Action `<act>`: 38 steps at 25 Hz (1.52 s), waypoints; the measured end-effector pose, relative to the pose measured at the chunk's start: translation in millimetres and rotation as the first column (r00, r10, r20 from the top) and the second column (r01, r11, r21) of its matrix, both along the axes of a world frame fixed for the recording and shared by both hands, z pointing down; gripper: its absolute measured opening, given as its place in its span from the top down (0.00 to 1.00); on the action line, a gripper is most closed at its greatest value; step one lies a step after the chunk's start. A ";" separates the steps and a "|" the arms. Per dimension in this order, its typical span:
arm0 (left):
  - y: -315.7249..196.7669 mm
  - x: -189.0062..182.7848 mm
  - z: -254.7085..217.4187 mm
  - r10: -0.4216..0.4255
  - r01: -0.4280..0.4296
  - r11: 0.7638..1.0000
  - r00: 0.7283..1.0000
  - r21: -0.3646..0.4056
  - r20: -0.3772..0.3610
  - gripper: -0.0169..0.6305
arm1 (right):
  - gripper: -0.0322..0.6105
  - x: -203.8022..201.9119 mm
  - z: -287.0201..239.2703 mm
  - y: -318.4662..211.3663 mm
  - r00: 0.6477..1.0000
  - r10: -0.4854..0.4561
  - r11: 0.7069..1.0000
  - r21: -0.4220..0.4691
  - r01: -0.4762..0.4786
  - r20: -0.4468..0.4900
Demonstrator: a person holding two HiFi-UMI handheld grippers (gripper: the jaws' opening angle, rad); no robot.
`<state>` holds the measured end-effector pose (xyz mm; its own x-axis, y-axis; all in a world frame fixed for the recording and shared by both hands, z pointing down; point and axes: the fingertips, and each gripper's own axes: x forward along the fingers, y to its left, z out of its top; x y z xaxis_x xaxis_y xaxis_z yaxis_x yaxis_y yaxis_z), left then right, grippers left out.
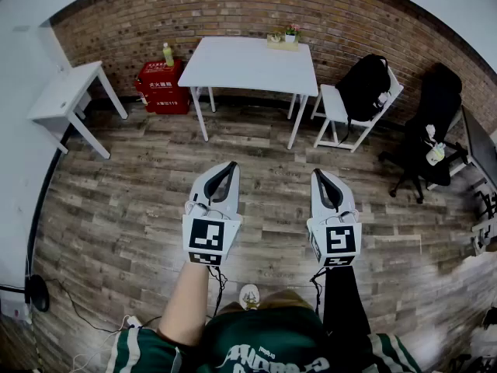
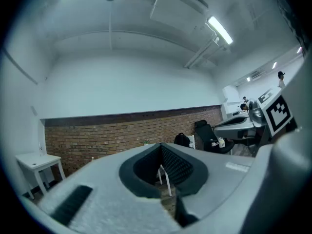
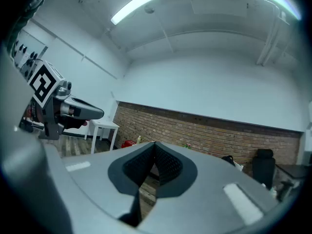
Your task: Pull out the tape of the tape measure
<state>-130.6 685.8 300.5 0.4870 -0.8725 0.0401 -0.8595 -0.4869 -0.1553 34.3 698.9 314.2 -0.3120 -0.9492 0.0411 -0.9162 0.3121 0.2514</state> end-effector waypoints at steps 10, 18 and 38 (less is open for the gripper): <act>0.3 3.9 -0.8 0.016 -0.016 1.000 1.000 0.001 0.014 0.96 | 0.93 -1.8 -5.6 -0.5 1.000 -0.005 1.000 0.030 0.005 0.014; -5.4 0.0 1.7 -0.010 0.010 1.000 1.000 0.003 0.016 0.96 | 0.86 0.7 2.4 -7.1 1.000 -0.005 1.000 0.011 0.005 0.029; -136.8 23.7 3.8 -0.049 0.049 0.999 0.999 0.018 0.008 0.81 | 0.78 40.0 12.3 -145.2 0.996 -0.033 0.999 0.015 0.032 0.085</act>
